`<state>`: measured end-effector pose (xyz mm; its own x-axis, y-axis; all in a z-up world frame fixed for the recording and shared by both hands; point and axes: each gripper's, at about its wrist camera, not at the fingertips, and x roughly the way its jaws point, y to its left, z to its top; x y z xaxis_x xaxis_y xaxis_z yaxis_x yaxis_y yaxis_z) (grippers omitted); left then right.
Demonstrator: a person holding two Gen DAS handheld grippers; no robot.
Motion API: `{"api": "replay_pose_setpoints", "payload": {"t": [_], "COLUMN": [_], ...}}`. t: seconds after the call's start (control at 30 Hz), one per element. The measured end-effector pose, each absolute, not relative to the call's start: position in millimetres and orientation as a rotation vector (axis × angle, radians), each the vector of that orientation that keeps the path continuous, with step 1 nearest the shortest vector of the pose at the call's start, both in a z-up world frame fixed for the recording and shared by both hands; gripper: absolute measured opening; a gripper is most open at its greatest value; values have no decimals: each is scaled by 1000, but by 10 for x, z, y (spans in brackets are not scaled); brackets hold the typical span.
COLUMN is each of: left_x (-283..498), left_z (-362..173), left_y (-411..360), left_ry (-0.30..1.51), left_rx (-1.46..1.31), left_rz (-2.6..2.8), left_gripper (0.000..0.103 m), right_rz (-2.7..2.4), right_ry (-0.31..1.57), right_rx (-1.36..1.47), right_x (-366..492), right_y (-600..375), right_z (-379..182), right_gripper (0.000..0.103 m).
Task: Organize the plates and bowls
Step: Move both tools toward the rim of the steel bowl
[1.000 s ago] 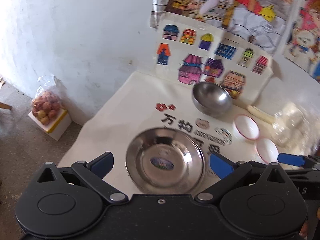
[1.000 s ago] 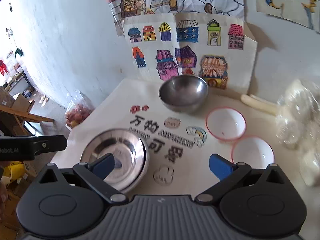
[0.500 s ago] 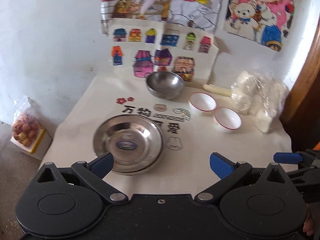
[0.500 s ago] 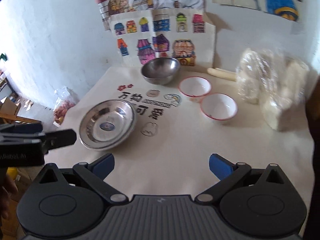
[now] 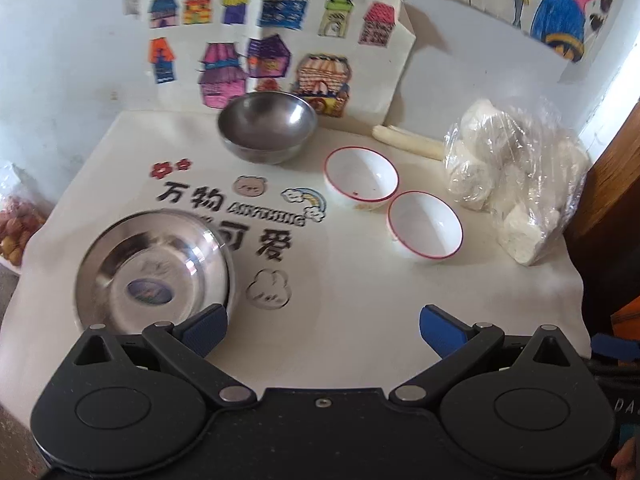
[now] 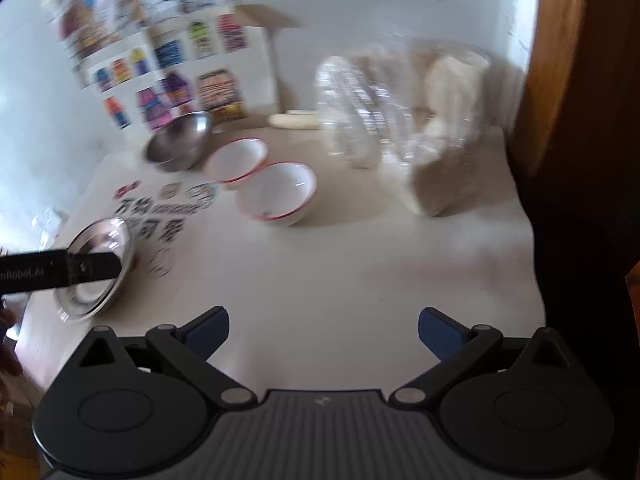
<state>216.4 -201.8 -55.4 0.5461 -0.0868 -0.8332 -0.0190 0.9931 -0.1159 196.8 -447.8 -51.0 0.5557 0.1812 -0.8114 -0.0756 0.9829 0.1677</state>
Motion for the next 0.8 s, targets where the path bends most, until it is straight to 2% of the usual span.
{"api": "replay_pose_setpoints", "payload": {"t": [0.23,0.8], "left_x": [2449,3758], "left_z": [-560,-723], "left_y": [-1927,-1071], "left_ry": [1013,1008], "left_rx": [-97,-82], "left_rz": [42,33], "left_gripper": [102,102], "right_rz": [199,192], "right_ry": [983,913], "right_rx": [109,156], "right_x": [2554,3321], "right_y": [-4522,-3648], "right_z": [-639,-651], "right_gripper": [103,103]}}
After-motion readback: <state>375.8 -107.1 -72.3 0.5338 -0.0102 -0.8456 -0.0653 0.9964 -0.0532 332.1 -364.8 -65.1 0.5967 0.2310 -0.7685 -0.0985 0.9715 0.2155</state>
